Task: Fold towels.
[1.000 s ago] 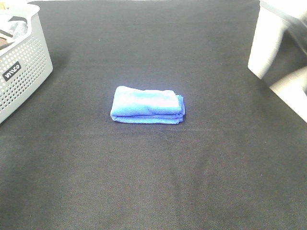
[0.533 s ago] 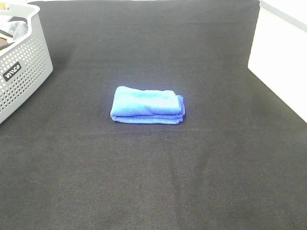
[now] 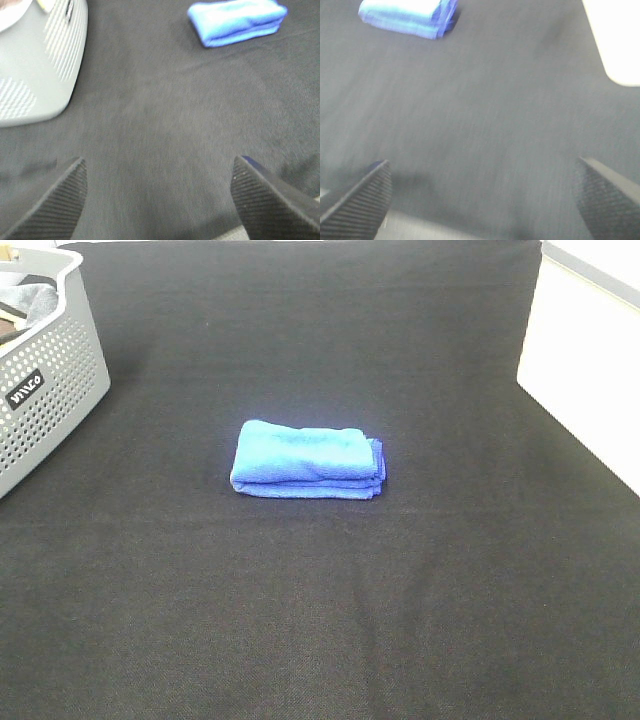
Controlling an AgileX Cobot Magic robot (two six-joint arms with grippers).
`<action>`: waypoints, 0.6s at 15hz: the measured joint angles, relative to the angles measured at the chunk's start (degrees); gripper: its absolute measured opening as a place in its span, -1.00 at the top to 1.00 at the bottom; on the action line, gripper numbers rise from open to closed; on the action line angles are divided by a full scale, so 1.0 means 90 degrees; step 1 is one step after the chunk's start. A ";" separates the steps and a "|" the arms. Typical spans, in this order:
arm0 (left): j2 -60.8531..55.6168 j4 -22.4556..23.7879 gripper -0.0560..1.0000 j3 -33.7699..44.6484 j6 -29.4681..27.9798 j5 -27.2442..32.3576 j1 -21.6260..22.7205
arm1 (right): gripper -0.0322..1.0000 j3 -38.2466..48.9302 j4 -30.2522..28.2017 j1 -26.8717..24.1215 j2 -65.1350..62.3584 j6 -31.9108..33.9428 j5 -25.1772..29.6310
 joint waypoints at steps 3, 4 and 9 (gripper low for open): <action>0.0000 -0.0293 -0.54 0.0076 0.0465 -0.0153 0.0000 | -0.84 0.0095 -0.0089 0.0000 0.0000 0.0134 -0.0127; 0.0000 -0.0325 -0.54 0.0076 0.0497 -0.0159 0.0000 | -0.84 0.0095 -0.0089 0.0000 0.0000 0.0153 -0.0127; 0.0000 -0.0331 -0.54 0.0076 0.0516 -0.0178 0.0000 | -0.84 0.0095 -0.0089 0.0000 0.0000 0.0153 -0.0127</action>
